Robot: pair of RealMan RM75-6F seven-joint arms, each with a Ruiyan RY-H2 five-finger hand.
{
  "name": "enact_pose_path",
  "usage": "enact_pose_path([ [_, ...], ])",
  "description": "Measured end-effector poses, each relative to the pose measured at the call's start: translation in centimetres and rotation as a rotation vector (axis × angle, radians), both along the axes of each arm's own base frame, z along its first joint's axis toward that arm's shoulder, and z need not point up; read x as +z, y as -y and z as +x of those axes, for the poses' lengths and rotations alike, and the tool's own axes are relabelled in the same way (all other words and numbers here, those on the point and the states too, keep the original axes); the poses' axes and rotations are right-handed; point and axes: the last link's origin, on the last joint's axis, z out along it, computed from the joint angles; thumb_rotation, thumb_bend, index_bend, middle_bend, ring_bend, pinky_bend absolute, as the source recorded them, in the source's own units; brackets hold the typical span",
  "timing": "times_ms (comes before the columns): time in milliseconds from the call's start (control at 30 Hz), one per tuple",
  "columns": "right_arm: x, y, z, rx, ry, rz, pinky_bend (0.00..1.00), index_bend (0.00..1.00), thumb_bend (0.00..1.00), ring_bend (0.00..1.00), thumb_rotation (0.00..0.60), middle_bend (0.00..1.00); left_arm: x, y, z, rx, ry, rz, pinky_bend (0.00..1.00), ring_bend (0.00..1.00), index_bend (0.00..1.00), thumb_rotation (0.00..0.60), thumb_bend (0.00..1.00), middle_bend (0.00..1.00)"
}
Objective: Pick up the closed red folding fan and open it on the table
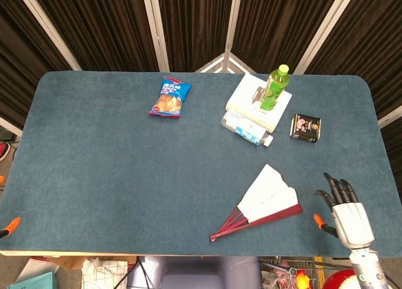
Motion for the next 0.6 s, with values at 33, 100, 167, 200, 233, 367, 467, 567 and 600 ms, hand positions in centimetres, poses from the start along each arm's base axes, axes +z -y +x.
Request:
enact_pose_path([
  [33, -0.2, 0.0, 0.0, 0.006, 0.000, 0.006, 0.12, 0.40, 0.27, 0.15, 0.600, 0.06, 0.0, 0.0, 0.0, -0.001, 0.003, -0.002, 0.00, 0.00, 0.12, 0.600, 0.07, 0.00],
  [100, -0.6, 0.1, 0.1, 0.023, 0.001, 0.016, 0.12, 0.42, 0.27, 0.15, 0.600, 0.06, 0.0, 0.0, 0.0, -0.002, 0.003, -0.005, 0.00, 0.00, 0.12, 0.600, 0.07, 0.00],
  [167, -1.2, 0.1, 0.3, 0.048, 0.005, 0.023, 0.12, 0.43, 0.27, 0.15, 0.600, 0.06, 0.0, 0.0, 0.0, 0.000, 0.000, -0.004, 0.00, 0.00, 0.12, 0.600, 0.07, 0.00],
  [200, -1.6, 0.1, 0.4, 0.060, 0.008, 0.026, 0.12, 0.43, 0.27, 0.15, 0.600, 0.06, 0.0, -0.1, 0.0, 0.002, 0.002, -0.003, 0.00, 0.00, 0.12, 0.600, 0.07, 0.00],
  [233, -1.9, 0.1, 0.4, 0.070, 0.011, 0.029, 0.12, 0.43, 0.27, 0.16, 0.600, 0.06, 0.0, -0.1, -0.1, 0.005, 0.004, -0.001, 0.00, 0.00, 0.12, 0.600, 0.07, 0.00],
  [367, -3.3, -0.2, 0.2, 0.088, 0.024, 0.047, 0.12, 0.43, 0.27, 0.16, 0.600, 0.06, 0.1, -0.2, -0.2, 0.011, 0.006, 0.001, 0.00, 0.00, 0.12, 0.600, 0.07, 0.00],
  [467, -3.8, -0.3, 0.0, 0.083, 0.016, 0.057, 0.12, 0.43, 0.27, 0.16, 0.600, 0.06, 0.1, -0.2, -0.2, 0.013, 0.008, 0.001, 0.00, 0.00, 0.12, 0.600, 0.07, 0.00],
  [567, -4.5, -0.5, -0.1, 0.077, -0.002, 0.071, 0.12, 0.44, 0.27, 0.16, 0.600, 0.06, 0.1, -0.2, -0.2, 0.014, 0.007, 0.000, 0.00, 0.00, 0.12, 0.600, 0.07, 0.00],
  [600, -4.7, -0.5, -0.1, 0.076, -0.007, 0.076, 0.12, 0.44, 0.27, 0.16, 0.600, 0.06, 0.1, -0.2, -0.2, 0.014, 0.007, 0.000, 0.00, 0.00, 0.12, 0.600, 0.07, 0.00],
])
